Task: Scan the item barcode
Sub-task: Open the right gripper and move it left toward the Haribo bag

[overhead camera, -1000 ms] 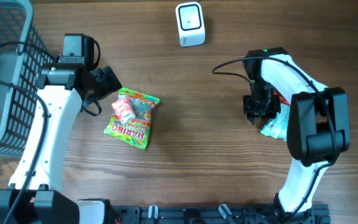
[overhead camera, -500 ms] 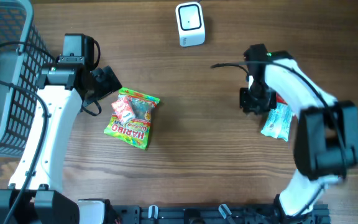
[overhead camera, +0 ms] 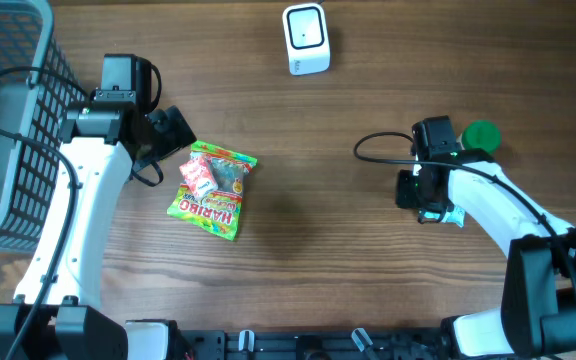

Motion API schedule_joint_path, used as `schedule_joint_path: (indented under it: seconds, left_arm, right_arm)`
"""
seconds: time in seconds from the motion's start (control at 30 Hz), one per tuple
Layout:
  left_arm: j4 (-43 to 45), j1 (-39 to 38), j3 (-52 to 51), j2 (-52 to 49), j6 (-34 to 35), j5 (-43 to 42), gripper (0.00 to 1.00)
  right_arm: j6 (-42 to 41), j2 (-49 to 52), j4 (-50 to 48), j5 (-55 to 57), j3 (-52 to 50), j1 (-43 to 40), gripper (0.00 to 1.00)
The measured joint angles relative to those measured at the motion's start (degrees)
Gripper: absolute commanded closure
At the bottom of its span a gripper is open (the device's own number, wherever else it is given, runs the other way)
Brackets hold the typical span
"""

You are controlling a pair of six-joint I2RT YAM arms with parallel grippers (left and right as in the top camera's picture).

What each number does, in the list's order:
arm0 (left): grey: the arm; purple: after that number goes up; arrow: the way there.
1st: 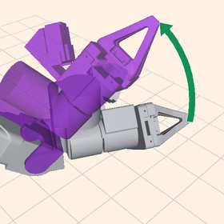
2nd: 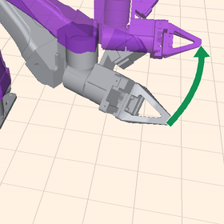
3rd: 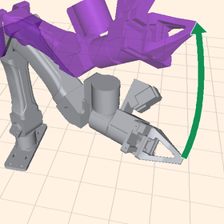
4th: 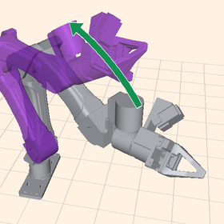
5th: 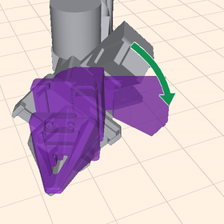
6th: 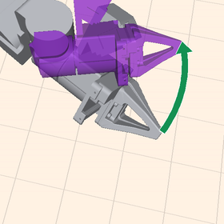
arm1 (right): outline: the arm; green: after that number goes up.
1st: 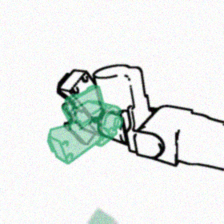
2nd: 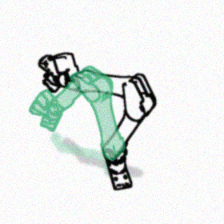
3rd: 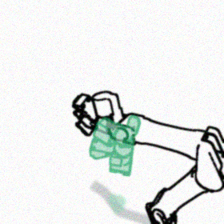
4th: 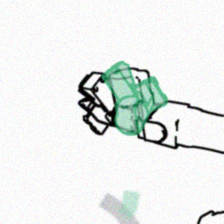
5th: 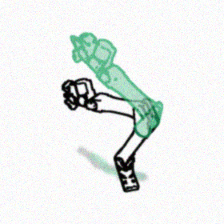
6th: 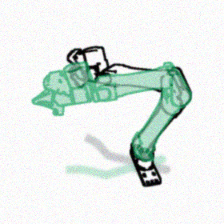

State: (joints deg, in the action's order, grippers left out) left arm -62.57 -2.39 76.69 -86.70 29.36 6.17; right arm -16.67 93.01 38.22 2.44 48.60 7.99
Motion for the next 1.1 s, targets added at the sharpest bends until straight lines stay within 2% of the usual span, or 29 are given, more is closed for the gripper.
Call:
schedule_joint_path:
  seconds: [0.2, 0.37, 0.53, 0.67, 0.73, 0.8, 1.03, 1.1]
  left_arm:
    - [0.00, 0.00, 0.00, 0.00, 0.00, 0.00, 0.00]
    - [0.00, 0.00, 0.00, 0.00, 0.00, 0.00, 0.00]
    - [-0.02, 0.00, 0.00, 0.00, 0.00, 0.00, 0.00]
    - [0.00, 0.00, 0.00, 0.00, 0.00, 0.00, 0.00]
    - [0.00, 0.00, 0.00, 0.00, 0.00, 0.00, 0.00]
    - [0.00, 0.00, 0.00, 0.00, 0.00, 0.00, 0.00]
    - [-0.02, 0.00, 0.00, 0.00, 0.00, 0.00, 0.00]
    - [0.00, 0.00, 0.00, 0.00, 0.00, 0.00, 0.00]
  right_arm:
    - [-2.86, 0.02, 2.27, 5.88, -0.04, -1.57, 0.62]
    - [0.22, 0.02, 2.86, 4.83, 0.11, -1.73, 0.59]
    - [5.75, 0.07, 6.16, -7.28, 5.66, -1.77, 0.56]
    - [7.54, 0.07, 3.58, -21.97, 10.40, -1.31, 0.52]
    - [7.28, 0.07, 0.46, -29.05, 10.97, 0.31, 0.48]
    - [5.25, 0.07, -2.99, -33.20, 10.88, 3.19, 0.38]
    - [-2.47, 0.07, -13.22, -36.87, 10.78, 12.20, 0.20]
    - [-4.79, 0.07, -14.34, -36.02, 10.78, 14.45, 0.11]
